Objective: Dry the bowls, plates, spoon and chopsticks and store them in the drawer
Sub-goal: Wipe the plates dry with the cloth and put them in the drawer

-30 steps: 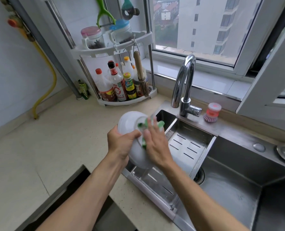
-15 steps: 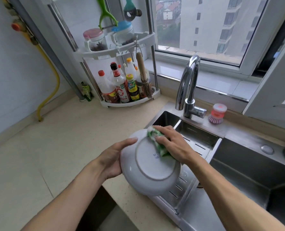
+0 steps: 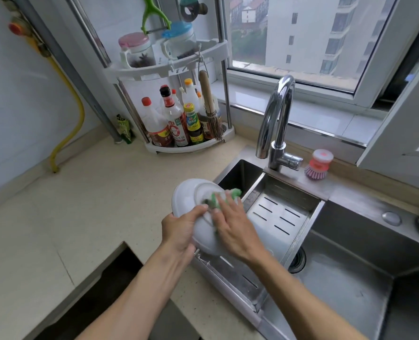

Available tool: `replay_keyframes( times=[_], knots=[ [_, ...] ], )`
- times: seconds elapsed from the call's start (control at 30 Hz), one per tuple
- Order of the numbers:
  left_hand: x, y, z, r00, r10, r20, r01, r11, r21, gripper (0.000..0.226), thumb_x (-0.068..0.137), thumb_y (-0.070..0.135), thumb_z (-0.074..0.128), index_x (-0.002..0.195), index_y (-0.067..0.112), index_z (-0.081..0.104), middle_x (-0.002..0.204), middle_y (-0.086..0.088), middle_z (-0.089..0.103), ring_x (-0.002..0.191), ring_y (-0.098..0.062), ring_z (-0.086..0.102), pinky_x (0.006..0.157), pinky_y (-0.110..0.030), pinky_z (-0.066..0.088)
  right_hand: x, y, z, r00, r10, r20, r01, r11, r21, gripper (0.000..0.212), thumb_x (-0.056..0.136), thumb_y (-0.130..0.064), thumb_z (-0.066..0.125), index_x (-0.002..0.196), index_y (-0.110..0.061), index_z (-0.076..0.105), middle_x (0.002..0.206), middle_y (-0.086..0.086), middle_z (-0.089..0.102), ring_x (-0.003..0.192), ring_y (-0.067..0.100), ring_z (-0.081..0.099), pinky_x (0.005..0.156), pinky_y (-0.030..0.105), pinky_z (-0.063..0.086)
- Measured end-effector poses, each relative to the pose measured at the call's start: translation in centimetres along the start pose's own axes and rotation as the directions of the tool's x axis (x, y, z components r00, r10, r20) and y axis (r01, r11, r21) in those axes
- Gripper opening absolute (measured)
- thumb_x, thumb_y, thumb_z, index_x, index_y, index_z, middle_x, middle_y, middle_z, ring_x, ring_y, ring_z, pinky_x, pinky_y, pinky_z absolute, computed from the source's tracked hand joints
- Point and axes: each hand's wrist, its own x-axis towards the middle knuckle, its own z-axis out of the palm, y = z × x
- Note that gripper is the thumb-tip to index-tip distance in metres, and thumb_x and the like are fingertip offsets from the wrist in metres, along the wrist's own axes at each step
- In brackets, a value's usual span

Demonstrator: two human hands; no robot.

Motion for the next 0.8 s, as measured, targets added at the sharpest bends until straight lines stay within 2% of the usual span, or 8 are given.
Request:
replay_keyframes(
  times=[0.1, 0.23, 0.37, 0.47, 0.53, 0.67, 0.73, 0.8],
  knots=[
    [-0.3, -0.2, 0.5, 0.997, 0.041, -0.069, -0.038, 0.999, 0.038, 0.029, 0.069, -0.002, 0.084, 0.093, -0.002, 0.067, 0.093, -0.022, 0.073, 0.083, -0.036, 0.072, 0.074, -0.045, 0.061, 1.3, -0.2, 0.0, 0.982, 0.163, -0.09, -0.154, 0.983, 0.103, 0.051, 0.109, -0.035, 0.026, 0.159, -0.024, 0.021, 0.167, 0.008, 0.009, 0.154, 0.023, 0.004, 0.124, 0.04, 0.008],
    [0.0, 0.9, 1.6, 0.982, 0.094, -0.161, -0.088, 0.995, 0.046, 0.025, 0.069, 0.001, 0.084, 0.084, 0.003, 0.064, 0.079, -0.011, 0.07, 0.069, -0.027, 0.069, 0.067, -0.037, 0.061, -2.3, -3.3, 3.5, 0.966, 0.155, -0.207, -0.093, 0.955, 0.282, 0.051, 0.107, -0.034, 0.028, 0.157, -0.024, 0.027, 0.166, -0.001, 0.014, 0.154, 0.018, 0.003, 0.125, 0.034, 0.002],
    [-0.6, 1.1, 1.0, 0.992, 0.065, -0.107, -0.061, 0.998, 0.032, 0.022, 0.072, -0.003, 0.08, 0.082, 0.003, 0.061, 0.082, -0.012, 0.069, 0.07, -0.026, 0.068, 0.069, -0.039, 0.06, -2.5, -3.4, 4.6, 0.877, 0.377, -0.299, -0.165, 0.818, 0.55, 0.058, 0.104, -0.041, 0.028, 0.158, -0.021, 0.022, 0.166, -0.004, 0.014, 0.153, 0.015, 0.008, 0.124, 0.032, 0.008],
    [-1.1, 1.1, -1.3, 0.997, 0.07, -0.044, -0.067, 0.996, 0.063, 0.022, 0.072, -0.005, 0.079, 0.087, 0.001, 0.065, 0.091, -0.015, 0.072, 0.078, -0.027, 0.07, 0.075, -0.043, 0.06, -0.9, -2.9, 4.2, 0.783, 0.593, -0.189, -0.315, 0.64, 0.701, 0.051, 0.091, -0.048, 0.033, 0.127, -0.021, 0.057, 0.132, 0.012, 0.058, 0.115, 0.029, 0.055, 0.101, 0.042, 0.045],
    [-1.3, 1.6, -3.7, 0.997, 0.074, -0.002, -0.074, 0.993, 0.093, 0.021, 0.072, -0.005, 0.079, 0.089, 0.001, 0.068, 0.093, -0.015, 0.074, 0.084, -0.028, 0.072, 0.079, -0.044, 0.061, 0.1, -3.0, 3.9, 0.777, 0.622, -0.095, -0.366, 0.569, 0.736, 0.033, 0.098, -0.043, 0.037, 0.092, -0.019, 0.06, 0.099, 0.009, 0.064, 0.086, 0.024, 0.058, 0.081, 0.037, 0.045],
    [-2.8, 1.6, -9.7, 0.993, 0.082, 0.081, -0.098, 0.971, 0.219, 0.02, 0.074, -0.005, 0.079, 0.088, 0.008, 0.071, 0.089, -0.007, 0.076, 0.086, -0.024, 0.072, 0.078, -0.042, 0.062, 1.6, -5.8, 3.9, 0.893, 0.449, 0.023, -0.405, 0.783, 0.472, 0.034, 0.097, -0.036, 0.038, 0.077, -0.016, 0.056, 0.088, 0.01, 0.06, 0.08, 0.025, 0.054, 0.074, 0.036, 0.039],
    [-3.7, 1.0, -12.5, 0.99, 0.115, 0.078, -0.132, 0.953, 0.272, 0.025, 0.072, -0.008, 0.079, 0.082, 0.012, 0.07, 0.08, 0.0, 0.075, 0.078, -0.019, 0.072, 0.071, -0.034, 0.062, 1.1, -9.1, 5.7, 0.977, 0.21, 0.021, -0.209, 0.951, 0.226, 0.031, 0.101, -0.032, 0.037, 0.084, -0.014, 0.057, 0.094, 0.011, 0.06, 0.086, 0.027, 0.054, 0.076, 0.036, 0.04],
    [-4.7, 0.2, -17.0, 0.989, 0.141, 0.051, -0.15, 0.94, 0.306, 0.028, 0.07, -0.005, 0.083, 0.087, 0.015, 0.07, 0.084, 0.001, 0.074, 0.077, -0.013, 0.071, 0.069, -0.029, 0.061, -1.2, -12.7, 10.0, 0.996, -0.039, 0.086, 0.039, 0.999, 0.01, 0.029, 0.101, -0.033, 0.037, 0.085, -0.017, 0.054, 0.098, 0.012, 0.061, 0.089, 0.03, 0.054, 0.075, 0.037, 0.039]
  ],
)
